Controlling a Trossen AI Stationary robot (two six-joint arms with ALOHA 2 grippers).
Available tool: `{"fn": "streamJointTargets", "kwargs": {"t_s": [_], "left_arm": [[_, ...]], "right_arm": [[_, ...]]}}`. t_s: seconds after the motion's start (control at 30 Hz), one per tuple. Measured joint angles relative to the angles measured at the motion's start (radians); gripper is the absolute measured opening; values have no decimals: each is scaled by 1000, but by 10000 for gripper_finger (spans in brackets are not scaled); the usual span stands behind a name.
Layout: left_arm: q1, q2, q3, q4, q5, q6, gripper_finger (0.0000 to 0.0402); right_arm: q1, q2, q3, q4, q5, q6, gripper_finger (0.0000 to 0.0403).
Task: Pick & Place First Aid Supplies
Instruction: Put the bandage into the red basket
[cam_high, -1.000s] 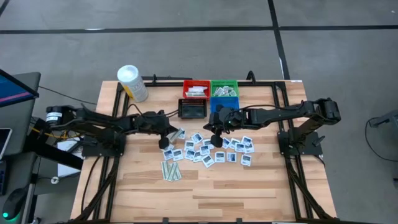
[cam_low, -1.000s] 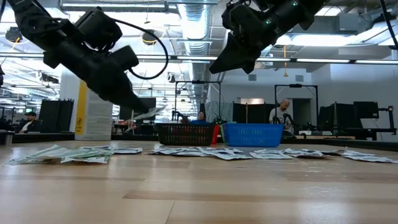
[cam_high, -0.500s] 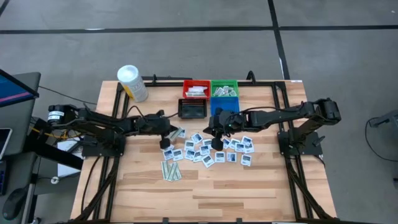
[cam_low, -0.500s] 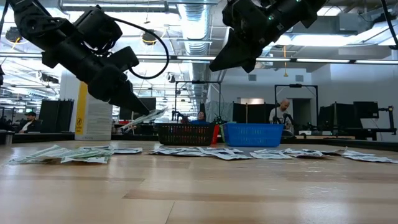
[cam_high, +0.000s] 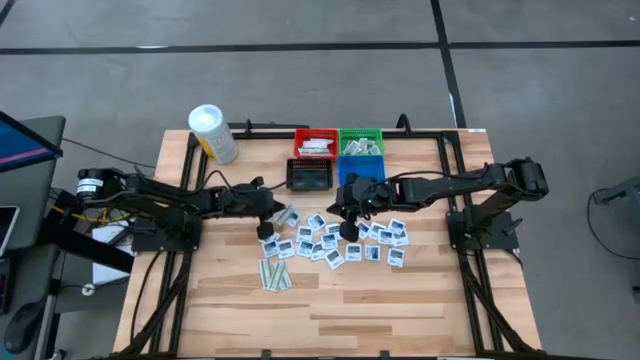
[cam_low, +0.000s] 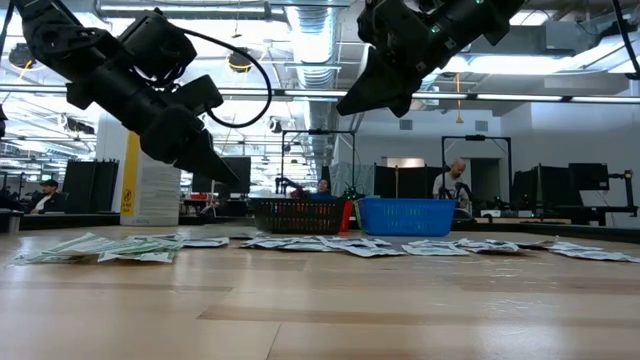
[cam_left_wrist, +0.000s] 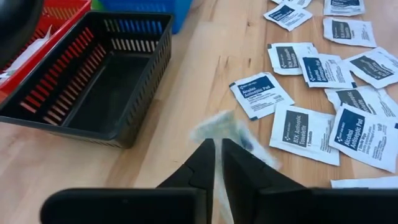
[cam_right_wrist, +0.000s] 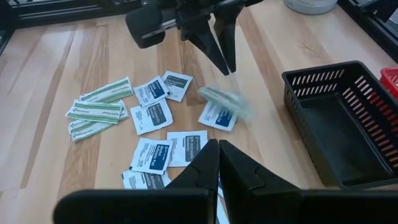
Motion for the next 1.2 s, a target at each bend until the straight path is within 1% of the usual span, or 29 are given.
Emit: {"fn": "streamJointTargets", "kwargs": {"t_s": [0.1, 0.2, 0.37, 0.47, 0.6, 0.83, 1.0, 1.1, 1.2], "left_arm": [[0, 0, 0, 0, 0, 0, 37], [0, 0, 0, 0, -7, 0, 33], [0, 0, 0, -8, -2, -43, 17], [0, 1, 0, -47, 7, -84, 17], [0, 35, -13, -55, 11, -120, 37], [0, 143, -35, 3, 23, -156, 93], [-2, 207, -35, 114, 23, -175, 122], [-1, 216, -35, 177, 22, -174, 131], [-2, 215, -35, 225, -10, -174, 136]], "right_arm": [[0, 0, 0, -2, 0, 0, 6], [0, 0, 0, -16, 0, 0, 6], [1, 0, 0, -30, 0, 0, 6], [3, 0, 0, -31, 0, 0, 6], [3, 0, 0, -31, 0, 0, 6], [5, 0, 0, -33, 0, 0, 6], [6, 0, 0, -39, 0, 4, 6], [9, 0, 0, -43, 0, 8, 6], [13, 0, 0, -45, 0, 8, 6]]}}
